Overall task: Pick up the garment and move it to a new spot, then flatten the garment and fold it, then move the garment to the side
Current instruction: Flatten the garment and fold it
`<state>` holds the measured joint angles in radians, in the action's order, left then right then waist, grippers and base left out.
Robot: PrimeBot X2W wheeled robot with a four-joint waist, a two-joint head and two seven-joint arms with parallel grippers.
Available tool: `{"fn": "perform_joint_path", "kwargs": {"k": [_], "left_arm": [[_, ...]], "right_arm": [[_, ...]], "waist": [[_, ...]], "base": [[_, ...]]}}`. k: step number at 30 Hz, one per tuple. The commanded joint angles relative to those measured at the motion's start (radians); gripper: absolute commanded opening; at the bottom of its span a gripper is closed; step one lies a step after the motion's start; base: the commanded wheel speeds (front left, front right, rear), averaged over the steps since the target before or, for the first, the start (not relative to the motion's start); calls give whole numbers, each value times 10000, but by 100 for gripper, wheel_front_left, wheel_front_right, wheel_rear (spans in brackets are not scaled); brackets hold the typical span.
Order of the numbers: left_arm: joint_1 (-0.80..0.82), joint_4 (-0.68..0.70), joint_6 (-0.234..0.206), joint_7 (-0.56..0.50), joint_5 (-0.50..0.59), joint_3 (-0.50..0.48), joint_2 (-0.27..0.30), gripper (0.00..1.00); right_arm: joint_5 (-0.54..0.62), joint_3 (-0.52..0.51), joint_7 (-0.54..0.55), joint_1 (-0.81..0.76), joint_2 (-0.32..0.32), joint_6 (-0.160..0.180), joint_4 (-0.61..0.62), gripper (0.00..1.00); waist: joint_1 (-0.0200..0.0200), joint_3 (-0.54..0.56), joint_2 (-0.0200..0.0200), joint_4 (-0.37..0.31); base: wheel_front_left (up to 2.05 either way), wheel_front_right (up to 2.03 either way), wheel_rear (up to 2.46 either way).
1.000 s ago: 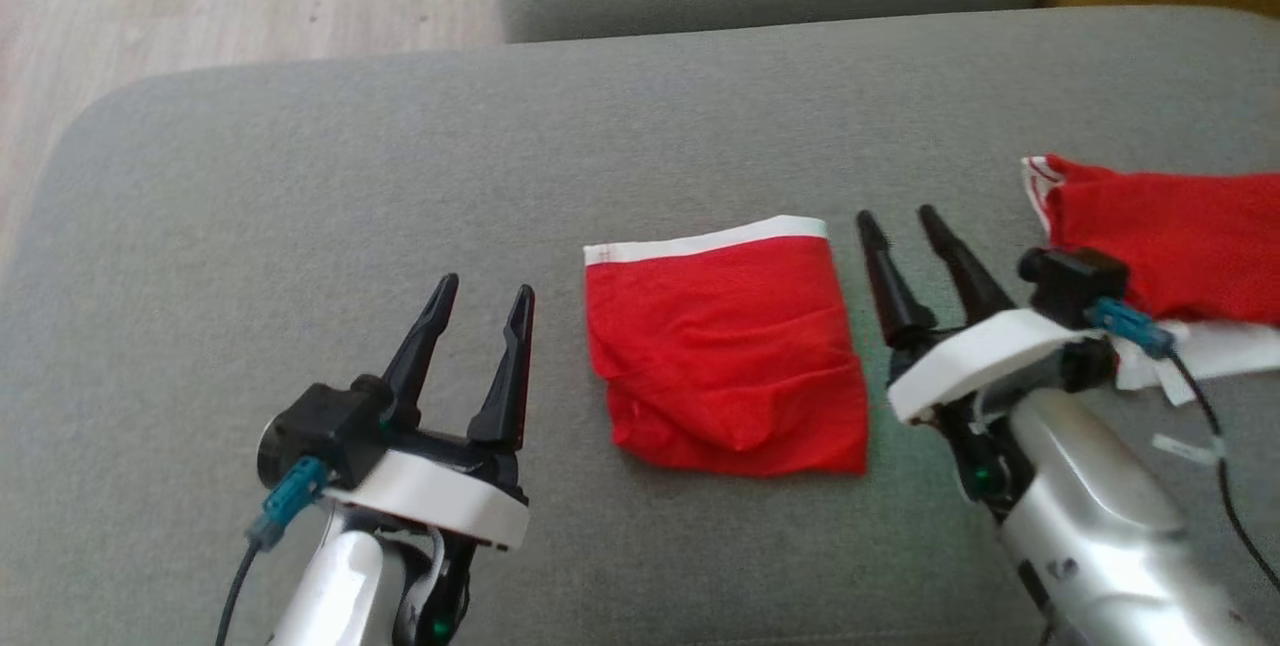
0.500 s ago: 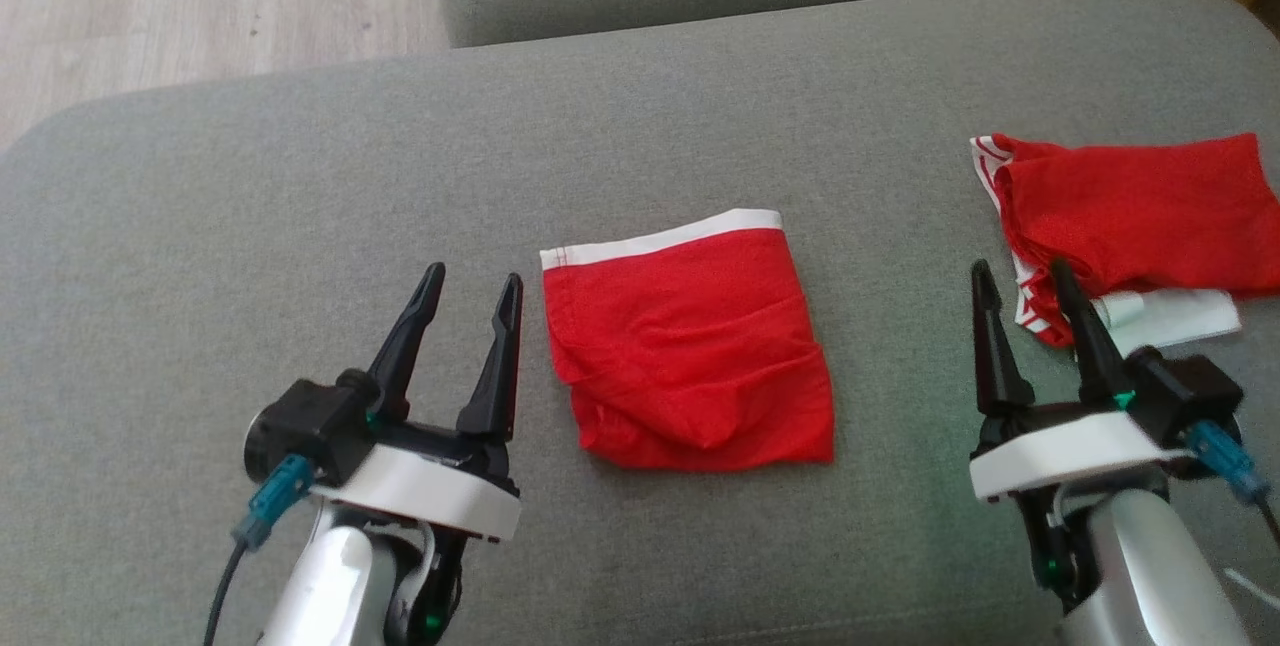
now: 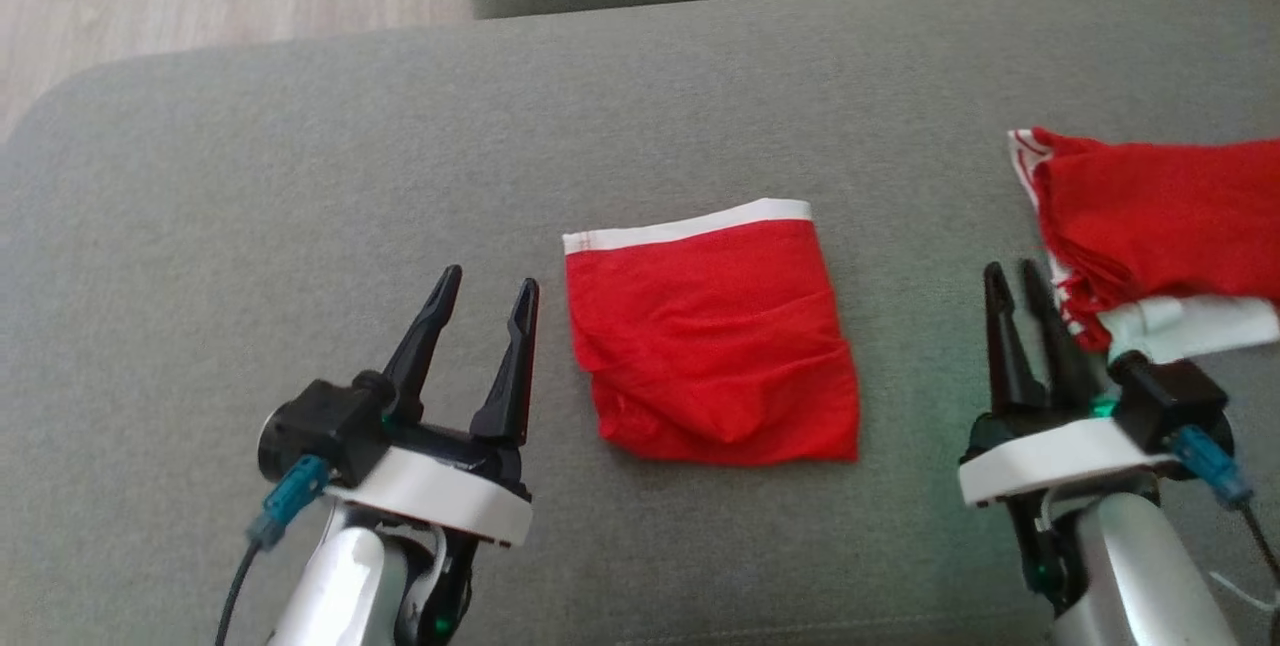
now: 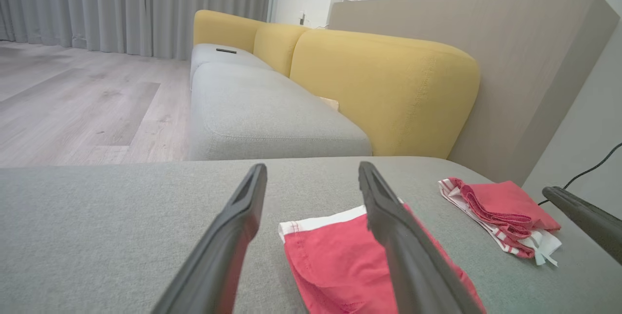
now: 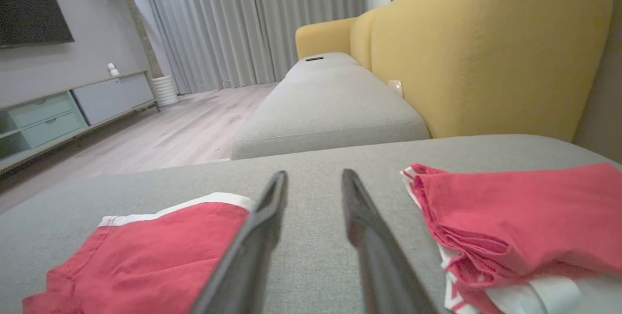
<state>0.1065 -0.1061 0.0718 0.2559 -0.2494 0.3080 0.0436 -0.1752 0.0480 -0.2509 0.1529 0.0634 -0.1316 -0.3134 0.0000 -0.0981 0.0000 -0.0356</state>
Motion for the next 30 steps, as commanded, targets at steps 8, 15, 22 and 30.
{"fn": "perform_joint_path", "kwargs": {"k": [8,15,22,30], "left_arm": [[672,232,61,59,-112,4,66,100],[729,160,28,59,-248,302,66,100],[689,135,-5,59,-281,357,66,100],[658,122,-31,59,-285,352,66,100]], "right_arm": [[219,1389,38,882,223,9,-20,0],[-281,3392,260,1339,735,9,-1429,0],[-1015,4682,227,1873,914,9,-3043,0],[-1853,6024,50,2348,707,9,-3601,0]], "waist": [[0,-589,0,1053],[0,-721,0,1967],[0,-660,0,2449],[0,-614,0,2526]], "base": [[0,0,0],[0,0,0],[0,0,0],[0,0,0]]}}
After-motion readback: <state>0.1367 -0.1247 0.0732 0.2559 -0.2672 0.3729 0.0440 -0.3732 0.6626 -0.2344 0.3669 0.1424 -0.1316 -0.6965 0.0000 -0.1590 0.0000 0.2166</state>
